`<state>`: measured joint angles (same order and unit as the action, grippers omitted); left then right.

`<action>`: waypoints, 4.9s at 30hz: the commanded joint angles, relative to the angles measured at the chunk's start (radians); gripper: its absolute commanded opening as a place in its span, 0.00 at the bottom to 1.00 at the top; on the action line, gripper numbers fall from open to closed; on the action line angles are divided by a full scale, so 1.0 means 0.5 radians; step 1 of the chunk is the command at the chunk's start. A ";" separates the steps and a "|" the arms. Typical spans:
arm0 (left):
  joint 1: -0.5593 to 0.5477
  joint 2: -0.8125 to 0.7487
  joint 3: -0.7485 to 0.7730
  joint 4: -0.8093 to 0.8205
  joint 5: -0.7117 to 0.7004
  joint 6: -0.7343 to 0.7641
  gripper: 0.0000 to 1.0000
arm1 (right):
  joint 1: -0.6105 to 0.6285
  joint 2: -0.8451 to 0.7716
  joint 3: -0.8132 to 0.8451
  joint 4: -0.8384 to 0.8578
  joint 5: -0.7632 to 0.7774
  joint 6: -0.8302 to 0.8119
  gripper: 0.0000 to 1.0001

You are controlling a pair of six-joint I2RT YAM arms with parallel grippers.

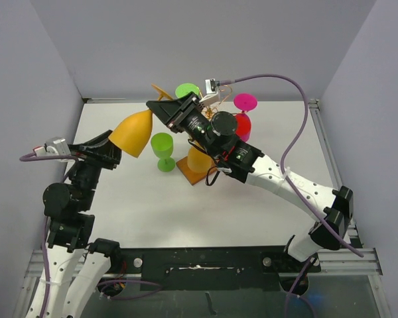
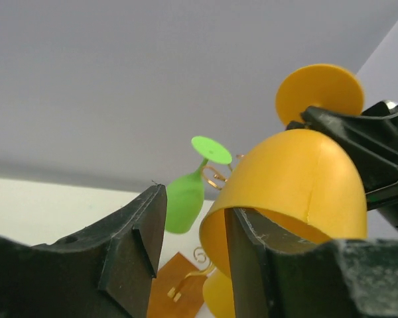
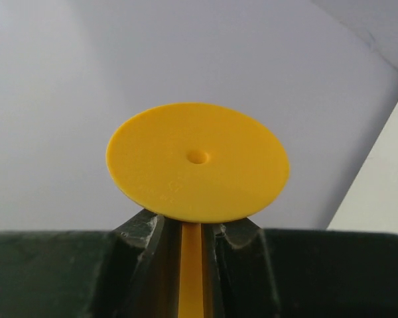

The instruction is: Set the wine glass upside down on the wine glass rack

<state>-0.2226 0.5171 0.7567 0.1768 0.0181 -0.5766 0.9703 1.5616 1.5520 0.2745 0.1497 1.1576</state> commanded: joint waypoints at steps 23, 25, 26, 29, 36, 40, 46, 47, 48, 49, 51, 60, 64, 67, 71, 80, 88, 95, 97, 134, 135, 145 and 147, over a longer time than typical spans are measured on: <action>0.009 -0.106 0.226 -0.070 0.063 0.058 0.48 | -0.014 -0.481 -0.428 0.202 -0.450 -1.674 0.00; 0.010 -0.016 0.329 -0.074 0.193 -0.073 0.49 | -0.011 -0.466 -0.471 0.246 -0.477 -1.726 0.00; 0.010 0.024 0.384 -0.076 0.247 -0.139 0.49 | -0.009 -0.459 -0.492 0.269 -0.489 -1.754 0.00; 0.011 0.146 0.477 -0.098 0.393 -0.362 0.50 | -0.004 -0.437 -0.545 0.352 -0.549 -1.874 0.00; 0.010 0.267 0.475 -0.059 0.622 -0.737 0.53 | 0.026 -0.389 -0.583 0.447 -0.610 -2.135 0.00; 0.010 0.290 0.427 -0.068 0.643 -0.898 0.53 | 0.034 -0.373 -0.591 0.502 -0.649 -2.228 0.00; 0.010 0.410 0.390 -0.037 0.802 -1.146 0.54 | 0.043 -0.340 -0.597 0.531 -0.671 -2.296 0.00; 0.010 0.418 0.382 -0.019 0.816 -1.171 0.54 | 0.045 -0.331 -0.597 0.531 -0.677 -2.300 0.00; 0.010 0.424 0.371 0.013 0.828 -1.199 0.53 | 0.049 -0.323 -0.597 0.527 -0.683 -2.303 0.00; 0.012 0.432 0.359 0.037 0.840 -1.227 0.53 | 0.053 -0.316 -0.598 0.522 -0.691 -2.307 0.00; 0.010 0.451 0.357 0.033 0.855 -1.262 0.52 | 0.062 -0.300 -0.595 0.516 -0.713 -2.327 0.00; 0.010 0.454 0.379 -0.138 0.774 -1.262 0.39 | 0.072 -0.239 -0.596 0.499 -0.746 -2.361 0.00; 0.012 0.451 0.412 -0.276 0.778 -1.184 0.26 | 0.080 -0.217 -0.591 0.485 -0.752 -2.381 0.00; 0.013 0.429 0.425 -0.352 0.755 -1.147 0.14 | 0.088 -0.207 -0.597 0.476 -0.739 -2.411 0.00; 0.014 0.405 0.424 -0.344 0.737 -1.147 0.00 | 0.098 -0.203 -0.607 0.477 -0.753 -2.419 0.08; 0.013 0.377 0.492 -0.411 0.574 -1.043 0.00 | 0.098 -0.308 -0.632 0.423 -0.861 -2.319 0.56; 0.010 0.333 0.571 -0.581 0.249 -0.844 0.00 | 0.094 -0.541 -0.671 0.151 -1.016 -2.266 0.70; 0.010 0.448 0.566 -0.544 0.335 -0.832 0.00 | 0.081 -0.883 -0.834 0.139 -0.549 -2.203 0.73; 0.014 0.493 0.573 -0.507 0.406 -0.833 0.00 | 0.072 -0.947 -0.867 0.141 -0.337 -2.150 0.73; -0.189 1.423 0.862 0.059 0.710 -1.459 0.00 | 0.054 -1.450 -1.241 0.175 0.425 -1.875 0.75; -0.195 1.449 0.878 0.058 0.698 -1.458 0.00 | 0.055 -1.455 -1.244 0.172 0.425 -1.875 0.75; -0.211 1.644 1.020 0.079 0.721 -1.464 0.00 | 0.059 -1.486 -1.245 0.167 0.424 -1.869 0.75; -0.214 1.658 1.029 0.077 0.695 -1.452 0.00 | 0.060 -1.486 -1.242 0.159 0.424 -1.869 0.75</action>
<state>-0.3328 1.3388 1.2041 0.1261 0.3870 -1.3067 1.0019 0.8371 0.9245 0.3187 0.3477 0.2184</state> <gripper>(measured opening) 0.005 0.753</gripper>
